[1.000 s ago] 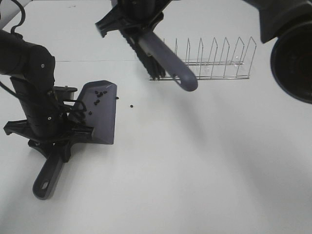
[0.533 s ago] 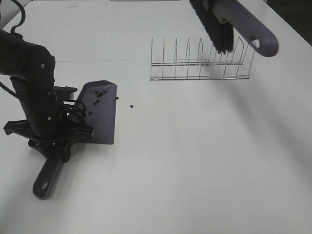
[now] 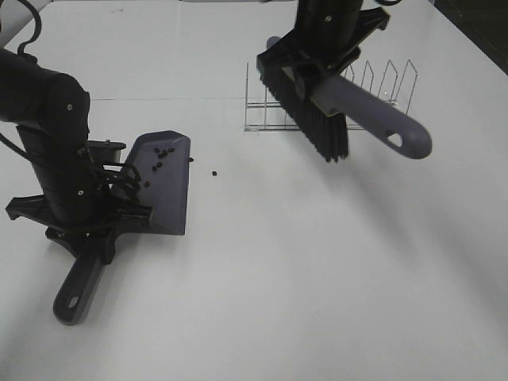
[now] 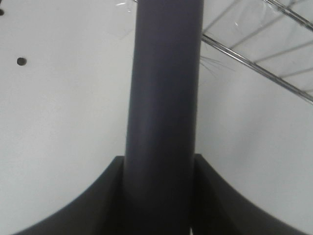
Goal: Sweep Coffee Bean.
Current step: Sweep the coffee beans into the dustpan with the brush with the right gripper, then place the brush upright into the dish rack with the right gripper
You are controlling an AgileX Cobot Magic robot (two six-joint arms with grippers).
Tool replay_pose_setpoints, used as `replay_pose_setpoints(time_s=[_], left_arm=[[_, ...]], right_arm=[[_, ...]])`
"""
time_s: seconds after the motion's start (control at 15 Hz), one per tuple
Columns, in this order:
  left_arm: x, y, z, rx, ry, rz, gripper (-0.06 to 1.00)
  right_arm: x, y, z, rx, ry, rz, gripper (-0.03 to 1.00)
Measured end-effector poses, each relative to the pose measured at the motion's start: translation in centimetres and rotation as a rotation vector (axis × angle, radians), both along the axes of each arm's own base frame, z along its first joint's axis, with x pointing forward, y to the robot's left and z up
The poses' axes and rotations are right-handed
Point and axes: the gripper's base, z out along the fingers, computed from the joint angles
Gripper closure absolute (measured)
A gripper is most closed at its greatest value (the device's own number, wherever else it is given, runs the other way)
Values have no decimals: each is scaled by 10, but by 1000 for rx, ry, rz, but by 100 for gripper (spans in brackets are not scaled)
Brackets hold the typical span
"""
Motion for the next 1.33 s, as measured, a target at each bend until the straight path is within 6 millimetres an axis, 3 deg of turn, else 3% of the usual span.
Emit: replay_pose_setpoints(time_s=[0.07,0.2,0.4,0.6,1.0,1.33], left_arm=[[0,0,0,11,-4,10,68],[0,1,0,28,-12,12,68],[0,1,0,29,-13,18,68],[0,1,0,29,-13,19,68],[0,1,0,29,-12,20,68],[0,1,0,29,-12,20,68]], right_arm=[[-2,30,-29,-127,-47,116,61],[-7,50,-59,-187,-29,180,61],[-13,67,-86,-197,3,223,61],[-17,85,-95,-104,30,224,61],[-23,131,-86,95,126,245,61],[-11,127,-27,30,-49,202,61]])
